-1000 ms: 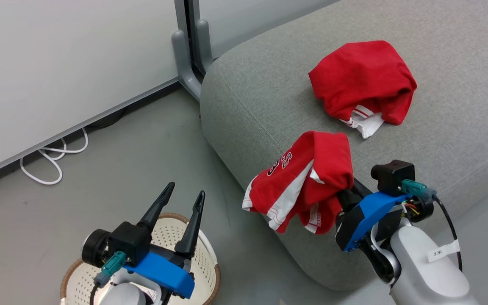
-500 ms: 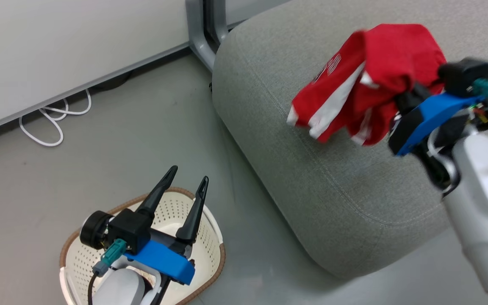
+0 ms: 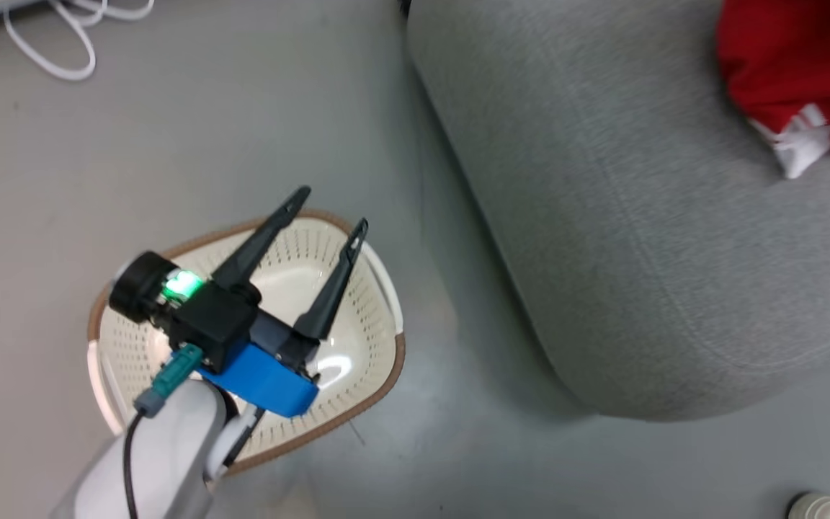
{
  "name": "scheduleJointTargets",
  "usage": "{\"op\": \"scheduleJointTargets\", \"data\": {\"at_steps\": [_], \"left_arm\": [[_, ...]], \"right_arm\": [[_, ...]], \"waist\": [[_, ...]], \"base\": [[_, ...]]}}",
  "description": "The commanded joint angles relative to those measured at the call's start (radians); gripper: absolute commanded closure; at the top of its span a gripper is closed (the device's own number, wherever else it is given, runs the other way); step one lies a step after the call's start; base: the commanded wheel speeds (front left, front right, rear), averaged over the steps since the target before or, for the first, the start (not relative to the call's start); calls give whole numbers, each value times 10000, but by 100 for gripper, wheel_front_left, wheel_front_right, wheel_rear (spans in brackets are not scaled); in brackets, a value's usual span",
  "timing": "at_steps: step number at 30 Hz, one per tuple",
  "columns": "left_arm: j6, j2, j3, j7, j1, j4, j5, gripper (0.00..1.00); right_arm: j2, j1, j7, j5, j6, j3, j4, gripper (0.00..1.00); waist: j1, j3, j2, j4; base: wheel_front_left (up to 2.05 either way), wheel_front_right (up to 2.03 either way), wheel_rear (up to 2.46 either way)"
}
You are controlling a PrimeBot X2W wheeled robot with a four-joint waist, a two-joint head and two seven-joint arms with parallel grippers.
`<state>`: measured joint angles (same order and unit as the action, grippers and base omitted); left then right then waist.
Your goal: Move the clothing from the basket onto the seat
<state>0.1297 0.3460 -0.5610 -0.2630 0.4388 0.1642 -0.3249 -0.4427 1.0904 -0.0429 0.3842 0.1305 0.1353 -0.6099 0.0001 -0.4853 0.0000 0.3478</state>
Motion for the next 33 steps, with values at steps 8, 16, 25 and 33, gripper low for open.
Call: {"op": "scheduleJointTargets", "data": {"at_steps": [8,16,25,33], "left_arm": [[-5,579,36,90,929,-1091,234,0],[-147,800,29,268,1064,-1731,390,0],[-200,936,9,339,1086,-1842,330,0],[-211,822,-166,340,1204,-1678,299,0]], "right_arm": [[-336,149,607,-475,3,1557,-643,100],[-205,-530,1496,-1249,3,2598,-2456,100],[-40,-99,2136,-1386,3,2940,-3606,100],[-226,233,2312,-1310,3,2782,-4266,0]], "waist": [[-1,-2096,0,-788],[-1,-2661,0,-922],[-1,-2692,0,-831],[-1,-2579,0,-794]], "base": [[0,0,0],[0,0,0],[0,0,0],[0,0,0]]}}
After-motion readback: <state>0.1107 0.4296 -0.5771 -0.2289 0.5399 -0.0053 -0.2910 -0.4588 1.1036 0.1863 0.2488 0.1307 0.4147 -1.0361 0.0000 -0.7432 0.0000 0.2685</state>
